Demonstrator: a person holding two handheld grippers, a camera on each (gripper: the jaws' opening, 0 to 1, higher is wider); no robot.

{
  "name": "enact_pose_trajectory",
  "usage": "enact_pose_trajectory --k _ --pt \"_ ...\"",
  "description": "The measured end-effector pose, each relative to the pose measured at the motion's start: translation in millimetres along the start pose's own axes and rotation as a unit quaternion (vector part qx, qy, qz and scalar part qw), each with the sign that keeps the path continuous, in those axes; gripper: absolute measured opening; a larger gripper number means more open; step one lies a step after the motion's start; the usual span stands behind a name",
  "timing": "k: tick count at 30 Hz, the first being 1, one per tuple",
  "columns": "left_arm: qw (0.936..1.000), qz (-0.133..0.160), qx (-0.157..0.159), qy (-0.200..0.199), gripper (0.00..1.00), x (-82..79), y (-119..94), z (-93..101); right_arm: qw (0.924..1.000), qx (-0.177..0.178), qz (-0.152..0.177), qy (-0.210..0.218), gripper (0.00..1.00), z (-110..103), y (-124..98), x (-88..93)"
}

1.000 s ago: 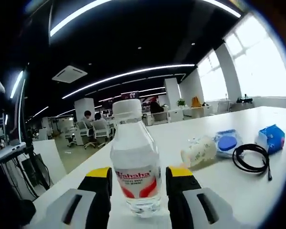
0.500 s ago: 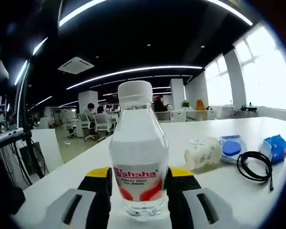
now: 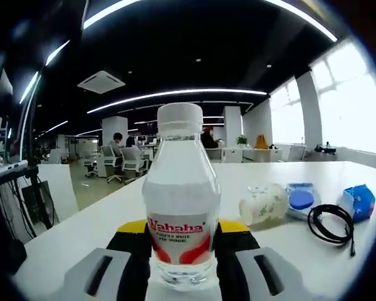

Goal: Arrange the tabletop items into an orderly group along one side of the table until the central work area is clear of visible clutter.

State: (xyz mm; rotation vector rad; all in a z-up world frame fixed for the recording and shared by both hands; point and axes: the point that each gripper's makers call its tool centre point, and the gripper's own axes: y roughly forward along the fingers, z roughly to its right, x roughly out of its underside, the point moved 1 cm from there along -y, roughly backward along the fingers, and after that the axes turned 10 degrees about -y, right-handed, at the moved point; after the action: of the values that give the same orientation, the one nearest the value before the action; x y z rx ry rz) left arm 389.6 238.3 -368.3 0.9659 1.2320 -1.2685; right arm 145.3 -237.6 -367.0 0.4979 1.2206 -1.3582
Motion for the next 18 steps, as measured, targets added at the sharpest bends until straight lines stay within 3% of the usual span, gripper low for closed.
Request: enact_pose_trajectory --k 18 --pt "0.9999 0.002 0.016 -0.005 0.36 -2.1 9.5 -2.6 1.0 0.008 0.002 0.003 0.56 2.6 -2.1 -1.1"
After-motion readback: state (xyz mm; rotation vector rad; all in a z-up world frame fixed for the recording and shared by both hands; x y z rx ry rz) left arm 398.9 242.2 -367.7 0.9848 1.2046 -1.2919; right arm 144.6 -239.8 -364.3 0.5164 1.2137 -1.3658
